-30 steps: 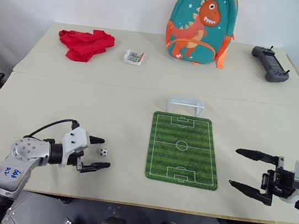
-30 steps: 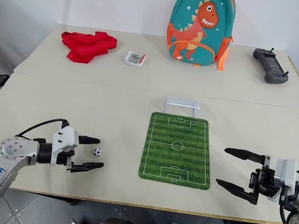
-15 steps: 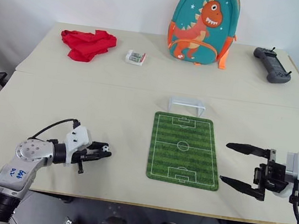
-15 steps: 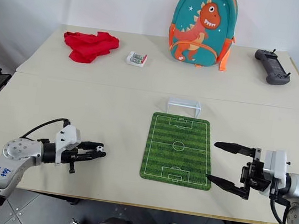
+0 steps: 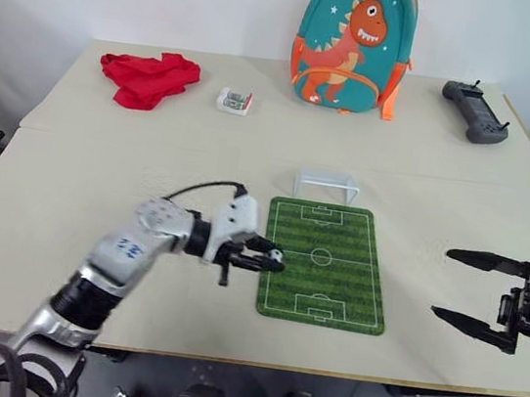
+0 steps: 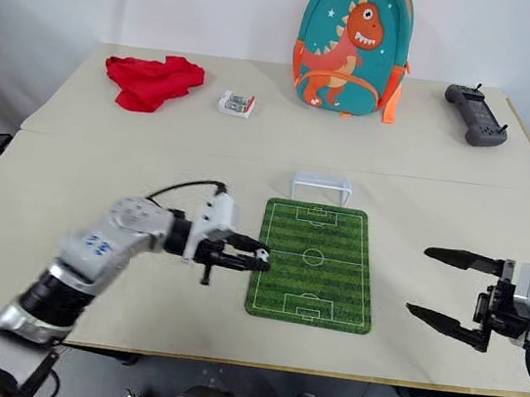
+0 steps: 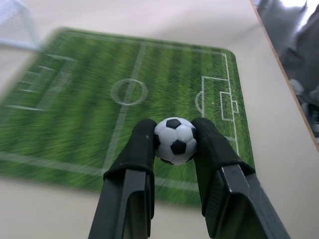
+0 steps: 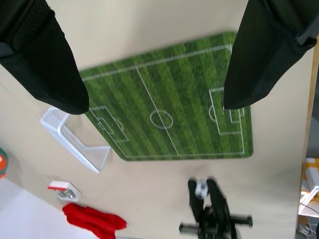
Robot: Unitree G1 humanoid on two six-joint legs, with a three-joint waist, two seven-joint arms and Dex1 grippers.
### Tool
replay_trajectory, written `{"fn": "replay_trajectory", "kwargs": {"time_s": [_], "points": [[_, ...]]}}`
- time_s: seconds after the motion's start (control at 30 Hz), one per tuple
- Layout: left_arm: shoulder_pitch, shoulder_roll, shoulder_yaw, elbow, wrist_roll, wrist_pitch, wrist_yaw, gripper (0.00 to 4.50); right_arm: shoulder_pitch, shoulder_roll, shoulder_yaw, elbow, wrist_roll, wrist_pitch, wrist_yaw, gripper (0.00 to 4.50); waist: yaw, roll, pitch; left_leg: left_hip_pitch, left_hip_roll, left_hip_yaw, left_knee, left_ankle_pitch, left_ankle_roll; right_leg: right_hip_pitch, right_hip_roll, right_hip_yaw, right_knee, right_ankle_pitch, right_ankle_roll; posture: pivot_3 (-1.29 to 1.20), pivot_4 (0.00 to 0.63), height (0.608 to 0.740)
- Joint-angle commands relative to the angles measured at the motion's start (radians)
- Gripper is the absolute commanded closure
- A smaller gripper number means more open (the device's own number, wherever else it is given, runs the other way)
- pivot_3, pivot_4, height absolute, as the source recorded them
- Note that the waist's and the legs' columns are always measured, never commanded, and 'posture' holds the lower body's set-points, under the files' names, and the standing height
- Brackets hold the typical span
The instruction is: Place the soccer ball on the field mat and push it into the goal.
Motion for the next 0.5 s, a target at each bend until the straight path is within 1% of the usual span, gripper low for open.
{"fn": "replay_trajectory", "kwargs": {"time_s": [0.03,0.07,0.17,0.27,0.33,0.5], "points": [[-0.033,-0.172,-0.14,0.072,0.117,-0.075,0.117,3.63,0.075,-0.035,-0.085,-0.013,0.022,-0.003,0.078,0.0,0.012,0.0,0.0,0.0,-0.001,0.0,0.0,0.0,0.0,0.0,0.0,0.0,-0.001,0.0,0.0,0.0,0.15,0.74],[-0.029,-0.201,-0.181,0.085,0.156,-0.109,0.132,3.63,0.11,-0.028,-0.097,-0.038,0.031,0.009,0.077,0.0,0.019,0.0,0.0,0.0,-0.002,0.0,0.001,0.0,0.001,0.001,-0.001,0.0,-0.001,0.0,0.001,0.0,0.15,0.74],[-0.002,-0.229,-0.232,0.082,0.221,-0.153,0.15,3.63,0.188,-0.021,-0.107,-0.101,0.048,0.054,0.064,0.0,0.031,-0.003,0.002,-0.002,-0.002,0.001,0.004,-0.002,0.003,0.001,-0.001,0.001,-0.003,0.001,0.002,0.0,0.15,0.74],[0.028,-0.269,-0.26,0.055,0.248,-0.139,0.19,3.63,0.238,0.012,-0.112,-0.162,0.058,0.059,0.025,0.0,0.025,-0.003,0.002,-0.001,-0.001,0.006,0.003,-0.002,0.002,-0.001,0.0,0.004,-0.002,0.001,0.002,0.0,0.15,0.74],[0.04,-0.278,-0.272,0.043,0.272,-0.133,0.206,3.63,0.26,0.027,-0.117,-0.181,0.06,0.057,0.017,0.0,0.028,-0.003,0.002,0.0,0.0,0.007,0.003,-0.002,0.003,0.0,0.0,0.006,-0.002,0.001,0.002,0.0,0.15,0.74],[0.061,-0.292,-0.279,0.017,0.304,-0.123,0.225,3.63,0.309,0.057,-0.137,-0.175,0.058,0.042,0.038,0.0,0.039,-0.003,0.002,0.0,-0.002,0.009,0.006,-0.002,0.004,0.001,0.0,0.01,-0.003,0.002,0.003,0.0,0.15,0.74]]}}
